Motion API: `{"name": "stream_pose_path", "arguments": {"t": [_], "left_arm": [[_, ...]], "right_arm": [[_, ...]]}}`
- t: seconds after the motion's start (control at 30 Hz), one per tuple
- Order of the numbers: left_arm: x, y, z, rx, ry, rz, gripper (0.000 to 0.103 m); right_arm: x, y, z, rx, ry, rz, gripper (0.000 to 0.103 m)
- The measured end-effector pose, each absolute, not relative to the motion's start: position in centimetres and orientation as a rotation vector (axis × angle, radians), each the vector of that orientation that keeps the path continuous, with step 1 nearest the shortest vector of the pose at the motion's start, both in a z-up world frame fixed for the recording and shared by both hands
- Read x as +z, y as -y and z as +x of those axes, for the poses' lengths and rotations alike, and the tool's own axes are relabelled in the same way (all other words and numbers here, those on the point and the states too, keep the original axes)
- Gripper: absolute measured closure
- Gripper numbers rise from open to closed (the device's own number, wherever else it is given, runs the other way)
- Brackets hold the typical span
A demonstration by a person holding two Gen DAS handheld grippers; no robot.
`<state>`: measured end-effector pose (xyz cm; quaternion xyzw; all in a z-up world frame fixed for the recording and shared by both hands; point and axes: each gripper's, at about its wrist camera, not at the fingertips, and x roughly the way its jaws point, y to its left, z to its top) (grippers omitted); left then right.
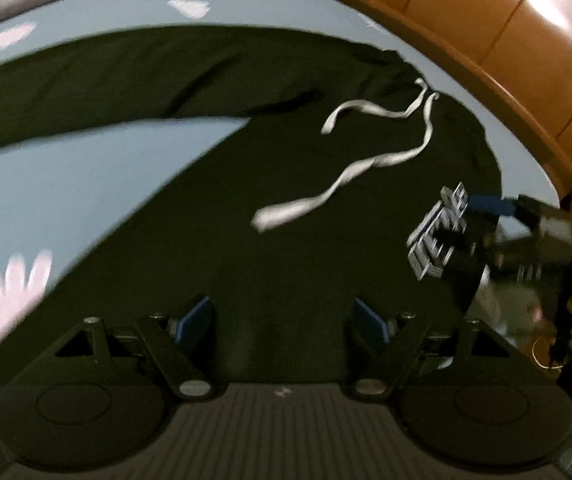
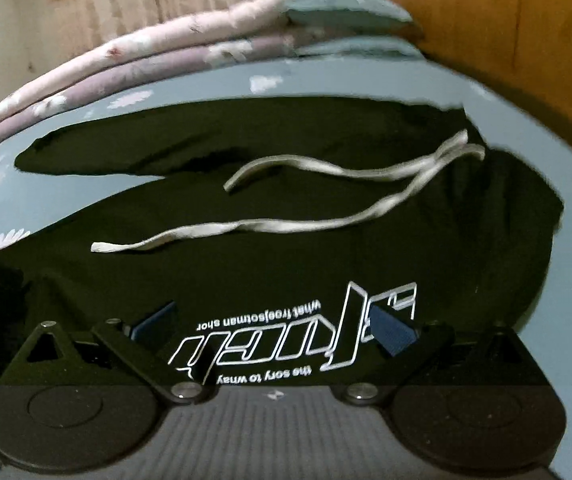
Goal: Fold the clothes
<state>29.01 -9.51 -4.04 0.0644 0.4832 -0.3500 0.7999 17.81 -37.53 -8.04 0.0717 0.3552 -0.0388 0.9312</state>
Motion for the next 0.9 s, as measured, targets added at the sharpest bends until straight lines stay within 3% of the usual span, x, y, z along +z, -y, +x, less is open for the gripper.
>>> {"name": "stream_pose_path", "arguments": {"t": [0.4, 0.6, 0.8, 0.9], "left_arm": [[1.0, 31.4, 34.4, -1.192, -1.013, 0.180, 0.025], [-2.6, 41.2, 35.1, -1.291, -1.098, 0.206, 0.025], [-6.2, 45.8, 34.0, -1.360, -1.146, 0.256, 0.025], [-6.6, 47.1, 33.6, -1.376, -1.128, 0.253, 0.017]], "right_arm": [[-6.3, 42.0, 15.0, -0.272, -0.589, 0.119, 0.000], [-7.5, 46.8, 12.8, -0.476, -0.658, 0.232, 0.000], [-8.7, 49.9, 9.5, -0.578, -0.683, 0.375, 0.000], [-9.0, 50.0, 8.9, -0.603, -0.694, 0.376, 0.000]]}}
